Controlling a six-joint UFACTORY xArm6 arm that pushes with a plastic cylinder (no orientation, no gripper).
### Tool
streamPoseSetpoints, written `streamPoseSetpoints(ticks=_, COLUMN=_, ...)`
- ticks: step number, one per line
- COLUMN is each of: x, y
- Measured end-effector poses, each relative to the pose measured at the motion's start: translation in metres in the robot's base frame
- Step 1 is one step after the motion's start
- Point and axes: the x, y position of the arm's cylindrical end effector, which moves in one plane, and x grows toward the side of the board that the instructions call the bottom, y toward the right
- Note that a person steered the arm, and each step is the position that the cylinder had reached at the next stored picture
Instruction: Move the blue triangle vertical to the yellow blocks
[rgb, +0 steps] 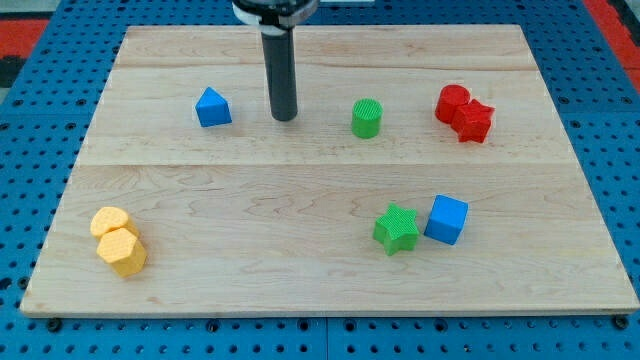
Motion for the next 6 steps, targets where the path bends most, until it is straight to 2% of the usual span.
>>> streamPoseSetpoints(ticks=1, x=-0.017, y=-0.063)
streamPoseSetpoints(ticks=2, x=0.003, y=-0.090)
streamPoseSetpoints(ticks=3, x=0.016, y=-0.018)
streamPoseSetpoints(ticks=4, x=0.036, y=-0.040)
streamPoseSetpoints(ticks=5, x=0.031, y=-0.094)
streamPoseSetpoints(ticks=6, x=0.023, y=-0.120)
